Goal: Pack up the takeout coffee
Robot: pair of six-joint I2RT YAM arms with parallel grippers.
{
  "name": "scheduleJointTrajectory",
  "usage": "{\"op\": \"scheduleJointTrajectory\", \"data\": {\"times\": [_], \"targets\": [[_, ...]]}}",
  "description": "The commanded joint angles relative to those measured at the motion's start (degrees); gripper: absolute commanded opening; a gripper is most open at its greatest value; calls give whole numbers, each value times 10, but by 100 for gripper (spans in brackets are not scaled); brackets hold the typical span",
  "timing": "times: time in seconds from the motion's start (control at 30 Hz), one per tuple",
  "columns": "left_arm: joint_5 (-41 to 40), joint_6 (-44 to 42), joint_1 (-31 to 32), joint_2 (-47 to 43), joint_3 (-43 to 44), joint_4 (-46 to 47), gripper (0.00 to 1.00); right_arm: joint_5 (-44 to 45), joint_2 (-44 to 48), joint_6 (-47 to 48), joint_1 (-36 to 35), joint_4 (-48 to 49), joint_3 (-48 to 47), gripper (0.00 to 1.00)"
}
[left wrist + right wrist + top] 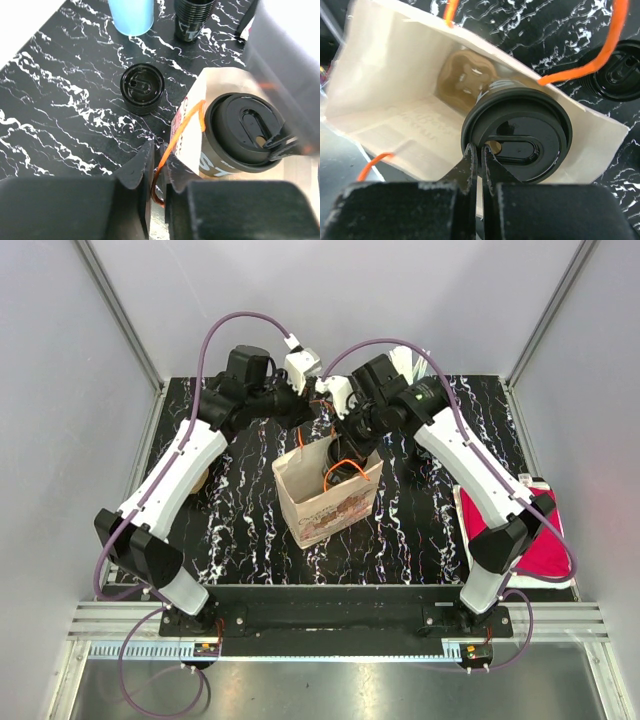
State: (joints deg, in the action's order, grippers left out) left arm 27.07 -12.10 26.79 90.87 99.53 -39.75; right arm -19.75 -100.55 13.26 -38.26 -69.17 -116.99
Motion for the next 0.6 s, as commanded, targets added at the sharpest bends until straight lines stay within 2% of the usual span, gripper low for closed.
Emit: {"op": "scheduleJointTrajectory", "data": {"times": [0.0,0.3,0.57], "targets": [[-20,16,-3,2,-6,38,10,37,21,12,-9,33,31,0],[-31,31,-14,16,-5,46,1,49,26,19,-14,34,54,0],[-36,41,-25,33,-1,48,0,57,27,30,-16,33,70,0]]}}
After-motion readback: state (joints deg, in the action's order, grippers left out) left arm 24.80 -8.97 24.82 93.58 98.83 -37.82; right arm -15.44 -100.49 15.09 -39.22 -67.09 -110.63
